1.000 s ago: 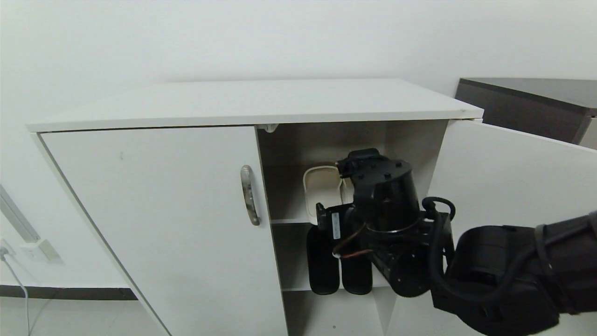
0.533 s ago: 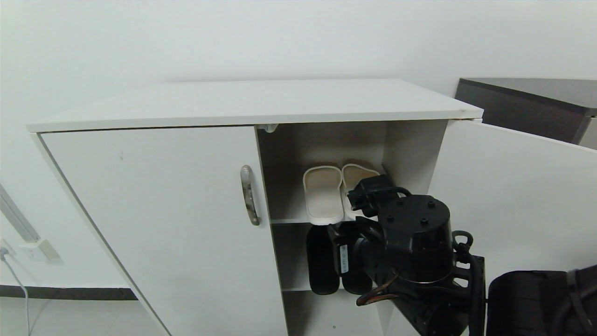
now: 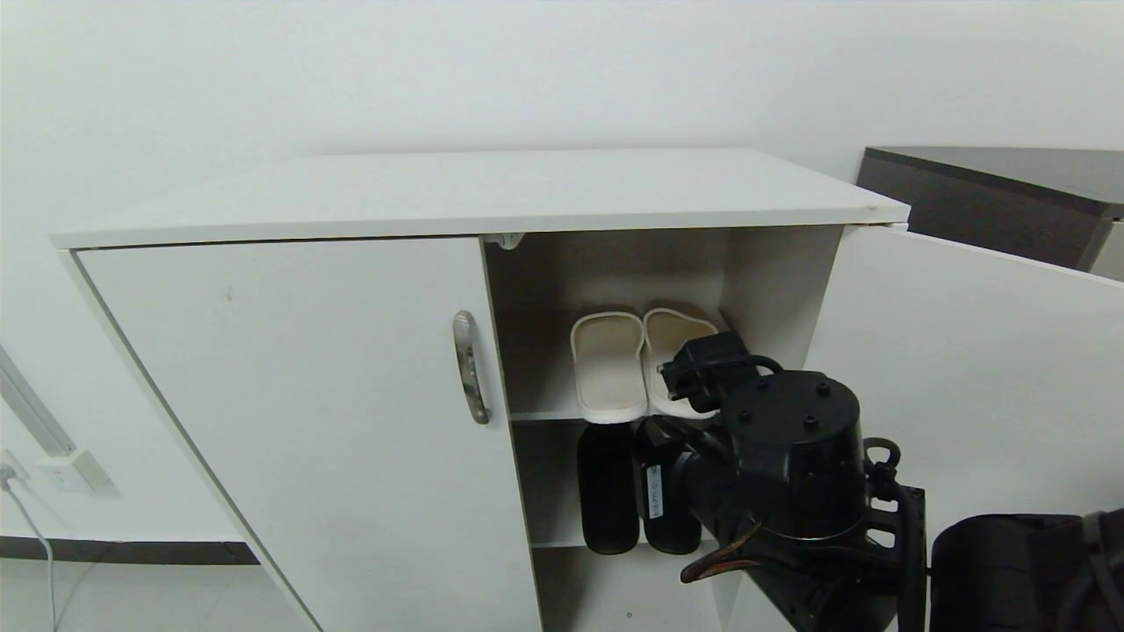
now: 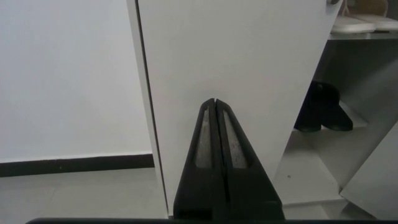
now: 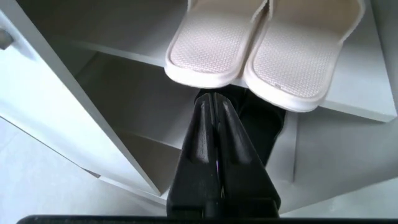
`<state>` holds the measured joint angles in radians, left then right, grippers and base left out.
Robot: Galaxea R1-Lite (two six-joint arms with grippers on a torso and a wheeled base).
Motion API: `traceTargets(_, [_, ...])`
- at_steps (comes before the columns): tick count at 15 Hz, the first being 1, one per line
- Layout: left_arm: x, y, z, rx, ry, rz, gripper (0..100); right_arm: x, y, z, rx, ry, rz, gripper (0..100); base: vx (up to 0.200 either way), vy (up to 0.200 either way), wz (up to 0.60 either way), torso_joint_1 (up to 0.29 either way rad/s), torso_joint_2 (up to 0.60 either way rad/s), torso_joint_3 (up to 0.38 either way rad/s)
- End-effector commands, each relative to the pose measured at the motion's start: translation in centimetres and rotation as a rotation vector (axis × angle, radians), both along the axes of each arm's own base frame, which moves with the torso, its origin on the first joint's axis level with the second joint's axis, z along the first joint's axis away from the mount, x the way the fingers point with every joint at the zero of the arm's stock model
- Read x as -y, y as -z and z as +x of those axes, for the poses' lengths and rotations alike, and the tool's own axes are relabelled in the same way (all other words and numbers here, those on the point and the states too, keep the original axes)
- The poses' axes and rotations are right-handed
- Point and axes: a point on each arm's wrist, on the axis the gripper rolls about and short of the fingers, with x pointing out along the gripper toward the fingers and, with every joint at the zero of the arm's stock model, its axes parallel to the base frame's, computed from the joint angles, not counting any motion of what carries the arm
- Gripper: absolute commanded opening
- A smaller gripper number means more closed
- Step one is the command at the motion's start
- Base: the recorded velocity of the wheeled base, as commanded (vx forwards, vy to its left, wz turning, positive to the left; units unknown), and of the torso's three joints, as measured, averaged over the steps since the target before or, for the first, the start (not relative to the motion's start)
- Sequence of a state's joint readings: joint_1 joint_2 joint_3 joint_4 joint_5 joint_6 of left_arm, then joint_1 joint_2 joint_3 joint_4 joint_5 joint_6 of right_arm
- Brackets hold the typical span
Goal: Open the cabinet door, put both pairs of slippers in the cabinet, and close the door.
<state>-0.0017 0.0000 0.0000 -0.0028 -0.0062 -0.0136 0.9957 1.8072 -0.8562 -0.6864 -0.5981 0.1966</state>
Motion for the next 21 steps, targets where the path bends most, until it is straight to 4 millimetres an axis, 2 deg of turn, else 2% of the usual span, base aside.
traceTargets(1, [0.0,0.0,0.0,0.000,0.000,0.000,0,0.0,0.2,0.0,-0.004,0.000,-0.006,0,-0.200,0.000,0.00,0.002,0.01,0.007])
traceTargets(11, [0.0,0.0,0.0,0.000,0.000,0.000,0,0.3,0.3,-0.1,-0.006,0.003,-0.010,0,-0.200,0.000,0.00,0.002,0.00,0.003])
traceTargets(18, [0.0,0.0,0.0,0.000,0.000,0.000,0,1.1,1.3,0.2,-0.031,0.013,-0.034,0,-0.200,0.000,0.00,-0.001,0.00,0.000])
traceTargets(21, [0.0,0.0,0.0,0.000,0.000,-0.002,0,1.3,1.7,0.2,-0.030,0.018,-0.047,0,0.000,0.000,0.00,0.000,0.00,0.000])
